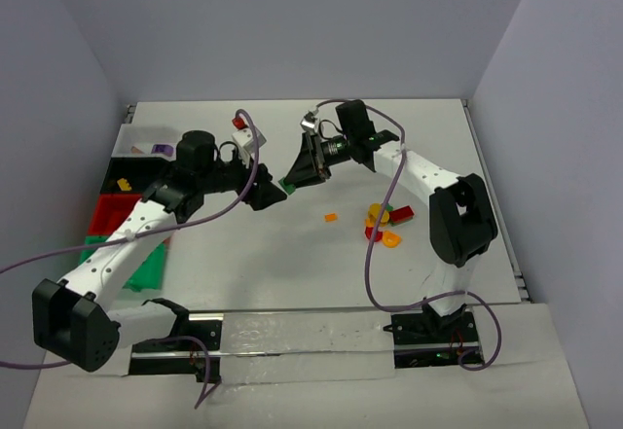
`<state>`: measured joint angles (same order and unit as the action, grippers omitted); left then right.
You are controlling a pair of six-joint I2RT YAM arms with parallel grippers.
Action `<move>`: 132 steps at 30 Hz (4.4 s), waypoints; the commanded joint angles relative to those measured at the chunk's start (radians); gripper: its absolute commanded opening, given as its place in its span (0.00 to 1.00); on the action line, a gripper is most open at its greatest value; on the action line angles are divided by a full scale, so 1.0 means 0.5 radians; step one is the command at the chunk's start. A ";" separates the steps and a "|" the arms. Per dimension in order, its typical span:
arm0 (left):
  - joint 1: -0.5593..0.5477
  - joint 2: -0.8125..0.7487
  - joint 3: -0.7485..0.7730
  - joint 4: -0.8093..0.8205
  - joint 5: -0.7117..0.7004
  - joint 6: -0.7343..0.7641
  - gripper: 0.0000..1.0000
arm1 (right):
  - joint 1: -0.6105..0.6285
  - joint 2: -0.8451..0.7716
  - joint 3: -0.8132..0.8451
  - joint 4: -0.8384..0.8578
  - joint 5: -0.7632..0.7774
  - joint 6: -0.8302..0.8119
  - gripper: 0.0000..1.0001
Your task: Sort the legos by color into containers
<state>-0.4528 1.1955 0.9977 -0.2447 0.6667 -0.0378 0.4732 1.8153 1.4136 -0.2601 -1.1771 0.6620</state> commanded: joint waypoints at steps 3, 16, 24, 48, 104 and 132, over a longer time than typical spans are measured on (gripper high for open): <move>-0.073 0.109 0.149 -0.026 0.030 0.001 0.81 | 0.042 -0.041 0.018 0.155 -0.068 0.094 0.00; -0.107 0.147 0.119 0.000 -0.202 0.044 0.10 | 0.078 -0.084 -0.090 0.397 -0.154 0.279 0.00; 0.034 -0.032 0.028 -0.240 -0.272 0.190 0.00 | -0.027 -0.062 -0.037 0.440 -0.221 0.314 0.83; 2.135 -0.121 0.055 -1.669 -1.289 1.315 0.00 | -0.495 -0.123 0.463 -1.262 0.630 -1.451 1.00; 1.972 0.208 0.537 -1.892 -0.448 1.621 0.63 | -0.591 -0.174 -0.220 -1.668 2.119 -4.135 0.84; 1.933 0.309 0.542 -1.815 -0.398 1.494 0.63 | -0.521 -0.045 -0.537 -1.275 2.155 -3.996 0.40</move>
<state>0.5188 1.3556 1.2537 -1.1684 0.4284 0.7158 0.2089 1.7924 1.1457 -0.9414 -0.1108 -1.3584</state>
